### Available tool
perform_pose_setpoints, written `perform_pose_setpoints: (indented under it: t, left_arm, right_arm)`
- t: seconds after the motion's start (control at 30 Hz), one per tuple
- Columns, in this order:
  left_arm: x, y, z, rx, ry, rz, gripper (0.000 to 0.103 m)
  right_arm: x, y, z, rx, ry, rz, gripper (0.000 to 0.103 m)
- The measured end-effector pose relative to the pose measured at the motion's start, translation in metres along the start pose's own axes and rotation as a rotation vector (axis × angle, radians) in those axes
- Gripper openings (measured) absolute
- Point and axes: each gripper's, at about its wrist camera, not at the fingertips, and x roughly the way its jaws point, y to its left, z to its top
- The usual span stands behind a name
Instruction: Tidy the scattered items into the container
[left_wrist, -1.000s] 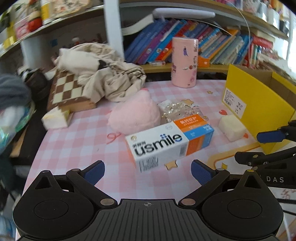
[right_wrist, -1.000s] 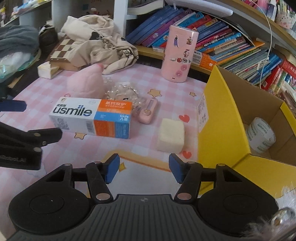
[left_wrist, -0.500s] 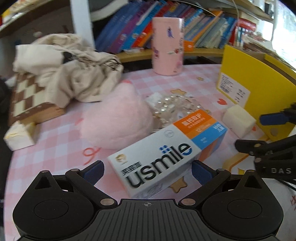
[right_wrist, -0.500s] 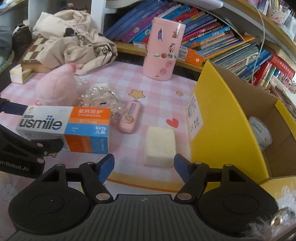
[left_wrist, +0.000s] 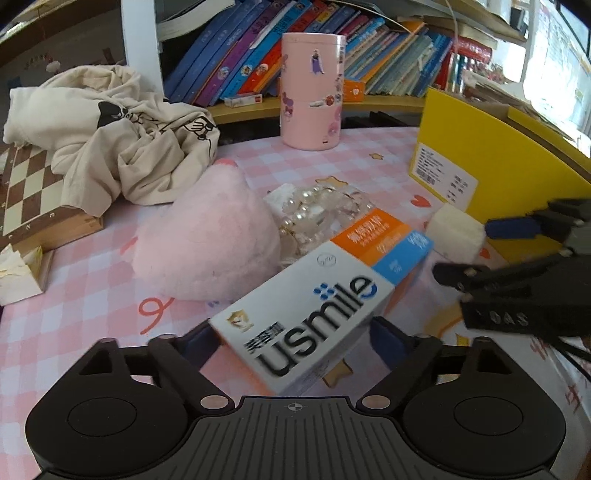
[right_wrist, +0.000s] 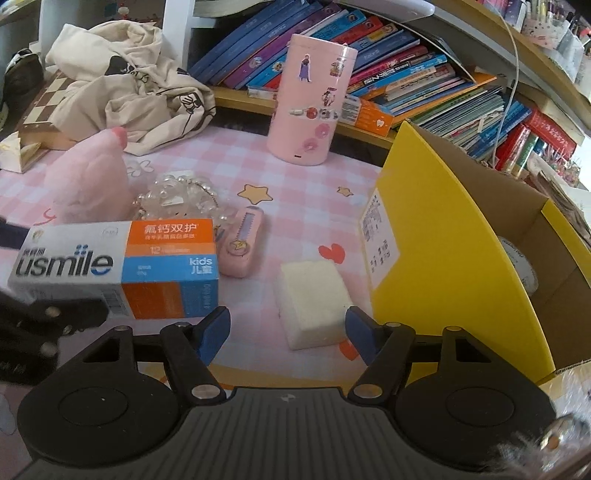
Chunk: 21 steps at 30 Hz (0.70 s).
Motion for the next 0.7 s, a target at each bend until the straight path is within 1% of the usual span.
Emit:
perform_pose_setpoints:
  t: [0.07,0.13,0.23,0.33,0.37,0.43,0.47,0.53,0.63,0.7]
  left_arm:
    - [-0.007,-0.004,-0.003,-0.001,0.023,0.006,0.075]
    - [-0.015,-0.010,-0.007,-0.006,0.052,0.008,0.066]
    - [-0.026,-0.016,-0.013,0.006,0.070,-0.019,0.060]
    - [-0.033,-0.017,-0.014,0.019,0.056,-0.013,0.063]
    - [-0.033,-0.017,-0.013,0.027,0.050,-0.006,0.063]
    - [-0.030,-0.018,-0.009,0.046,0.041,-0.002,0.068]
    - [-0.028,-0.019,-0.007,0.055,0.036,-0.001,0.068]
    - [-0.021,-0.023,-0.004,0.079,0.020,-0.010,0.068]
    - [-0.007,-0.028,-0.003,0.091,0.047,-0.009,0.065]
    - [-0.008,-0.027,-0.004,0.086,0.048,-0.013,0.064]
  right_arm:
    - [0.000,0.000,0.000,0.008,-0.007,-0.004,0.068]
    - [-0.002,-0.001,0.000,0.015,-0.016,-0.002,0.068]
    - [-0.006,-0.001,0.001,0.010,-0.048,0.005,0.068]
    - [-0.010,-0.001,0.003,0.003,-0.087,0.001,0.069]
    - [-0.009,-0.001,0.005,0.002,-0.085,0.002,0.069]
    - [-0.003,-0.003,0.006,0.015,-0.057,0.005,0.069]
    - [0.001,-0.004,0.008,0.019,-0.042,0.006,0.068]
    - [0.008,-0.004,0.010,0.025,-0.019,0.006,0.068]
    - [0.016,-0.002,0.014,0.025,-0.005,-0.010,0.068]
    - [0.019,-0.001,0.015,0.021,0.002,-0.013,0.069]
